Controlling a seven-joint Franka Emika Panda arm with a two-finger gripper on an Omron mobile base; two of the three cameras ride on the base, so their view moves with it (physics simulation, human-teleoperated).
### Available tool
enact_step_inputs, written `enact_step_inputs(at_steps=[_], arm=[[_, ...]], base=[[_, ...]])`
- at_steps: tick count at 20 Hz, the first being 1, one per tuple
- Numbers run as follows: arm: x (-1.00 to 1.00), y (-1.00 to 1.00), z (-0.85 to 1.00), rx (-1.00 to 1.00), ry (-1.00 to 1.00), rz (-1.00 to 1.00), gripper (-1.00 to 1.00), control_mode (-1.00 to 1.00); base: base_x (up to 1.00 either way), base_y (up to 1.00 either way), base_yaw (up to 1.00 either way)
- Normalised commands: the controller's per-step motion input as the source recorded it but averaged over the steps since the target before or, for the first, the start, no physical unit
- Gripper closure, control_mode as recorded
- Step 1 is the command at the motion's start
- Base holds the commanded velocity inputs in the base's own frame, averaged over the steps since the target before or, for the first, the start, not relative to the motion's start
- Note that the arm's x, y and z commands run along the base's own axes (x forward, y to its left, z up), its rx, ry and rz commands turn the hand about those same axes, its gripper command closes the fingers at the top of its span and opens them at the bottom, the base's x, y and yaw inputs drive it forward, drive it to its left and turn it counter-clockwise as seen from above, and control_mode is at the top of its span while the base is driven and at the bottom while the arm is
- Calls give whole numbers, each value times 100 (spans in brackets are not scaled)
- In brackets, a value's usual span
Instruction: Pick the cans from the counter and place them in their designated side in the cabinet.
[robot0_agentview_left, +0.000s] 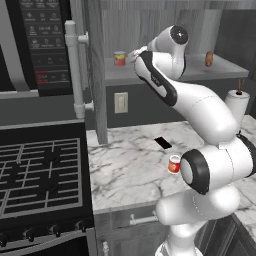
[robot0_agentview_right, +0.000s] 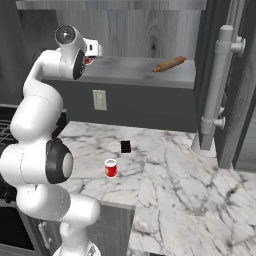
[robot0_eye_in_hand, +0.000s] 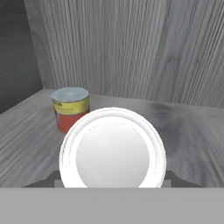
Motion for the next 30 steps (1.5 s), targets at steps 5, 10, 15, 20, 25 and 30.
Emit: enact_step_inputs(at_steps=[5, 10, 15, 20, 25, 30], arm=[[29, 1, -2, 0, 5, 0, 100, -100], [27, 4, -5, 0, 5, 0, 100, -100], [25, 7, -10, 0, 4, 0, 100, -100], [23, 7, -9, 0, 3, 0, 100, -100], [25, 4, -6, 0, 3, 0, 100, -100], [18, 2, -9, 0, 3, 0, 100, -100]], base=[[0, 0, 0], [0, 0, 0], [0, 0, 0], [0, 0, 0], [0, 0, 0], [0, 0, 0]])
